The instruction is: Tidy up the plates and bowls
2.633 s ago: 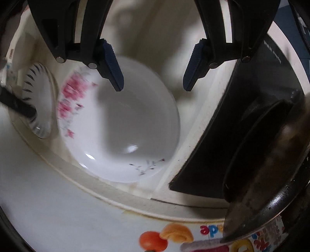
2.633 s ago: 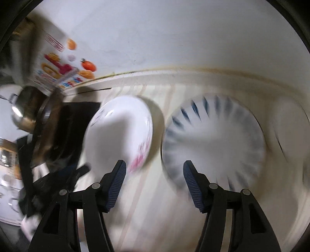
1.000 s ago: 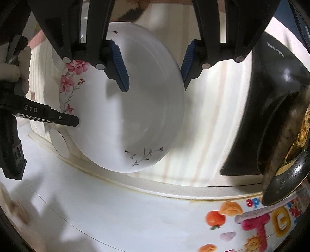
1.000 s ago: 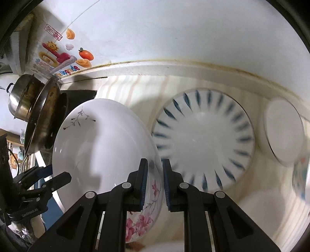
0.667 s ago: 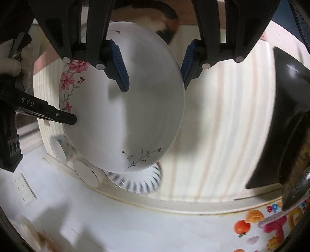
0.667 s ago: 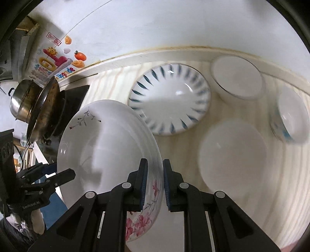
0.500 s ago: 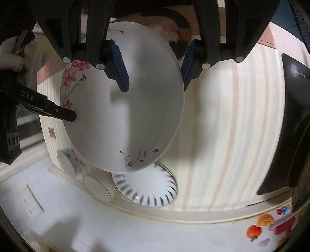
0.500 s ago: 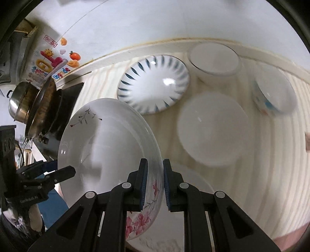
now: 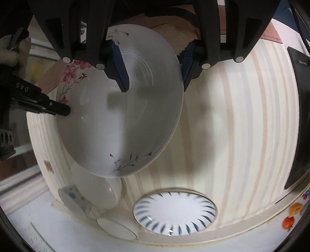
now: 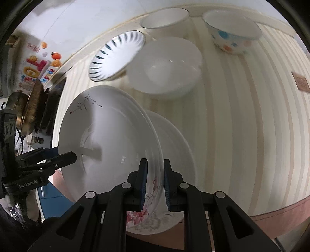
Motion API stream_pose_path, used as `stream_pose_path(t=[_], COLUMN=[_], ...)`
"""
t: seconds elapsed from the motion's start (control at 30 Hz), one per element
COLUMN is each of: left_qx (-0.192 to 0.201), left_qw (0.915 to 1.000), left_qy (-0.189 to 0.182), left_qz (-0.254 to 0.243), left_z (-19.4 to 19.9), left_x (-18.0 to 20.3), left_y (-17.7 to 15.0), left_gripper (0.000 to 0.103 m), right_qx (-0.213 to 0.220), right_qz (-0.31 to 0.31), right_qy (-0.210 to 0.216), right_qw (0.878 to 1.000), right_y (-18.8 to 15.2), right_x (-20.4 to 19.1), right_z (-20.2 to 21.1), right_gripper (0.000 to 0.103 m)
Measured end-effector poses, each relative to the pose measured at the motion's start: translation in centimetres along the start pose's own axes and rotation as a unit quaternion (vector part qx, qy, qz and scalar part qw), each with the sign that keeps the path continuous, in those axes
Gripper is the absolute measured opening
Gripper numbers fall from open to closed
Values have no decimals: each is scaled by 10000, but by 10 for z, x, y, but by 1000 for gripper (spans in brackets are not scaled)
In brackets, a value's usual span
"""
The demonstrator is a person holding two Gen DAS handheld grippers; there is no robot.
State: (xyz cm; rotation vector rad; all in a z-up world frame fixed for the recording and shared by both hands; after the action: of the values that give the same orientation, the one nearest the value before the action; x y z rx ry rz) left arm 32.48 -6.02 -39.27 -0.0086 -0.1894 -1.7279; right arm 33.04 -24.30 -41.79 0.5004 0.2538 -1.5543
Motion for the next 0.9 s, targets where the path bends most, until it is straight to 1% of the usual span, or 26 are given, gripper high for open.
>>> stream_pose_path(t=[0.13,0.33,0.63,0.67,0.9], left_qx=[-161,-314,-442,-453,-465], left_qw=[9997,9989,9981,9981,9980], left_qy=[117,251,362,368,390], left_qz=[-155,-251,-212,-206,-172], left_z=[-11,-19,-25,-26,-29], left_x=[9,18,21,20,19], left_y=[-4,-8,-15,-10,-9], left_gripper=[50,50,50,50,50], right_qx=[-45,-91,-153,-162,-211], right_qz=[-122,-168,-157,-149,-131], right_qy=[-25,-56,-71,-74,-132], right_qw=[9999,9998,9997,9997,9996], right_y=[-8,-12,-13,-13,-11], right_x=[17,27,26,26,22], right_z=[-2,-3,-8,-9,-13], right_gripper=[18,18,18,18,18])
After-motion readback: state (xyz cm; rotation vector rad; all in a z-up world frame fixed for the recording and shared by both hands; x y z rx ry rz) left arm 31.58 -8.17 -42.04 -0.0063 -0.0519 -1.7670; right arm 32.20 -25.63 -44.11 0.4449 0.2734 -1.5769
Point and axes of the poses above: each gripper's, at about its wrist camera, not at the fingertips, and z roughly against the way its jaws point, x to its right, y to its top, the point moved 6 cm from there along -z, roughly the way its jaws point, and after that the axes turned 7 degrees about y, right-handed, at the moved point
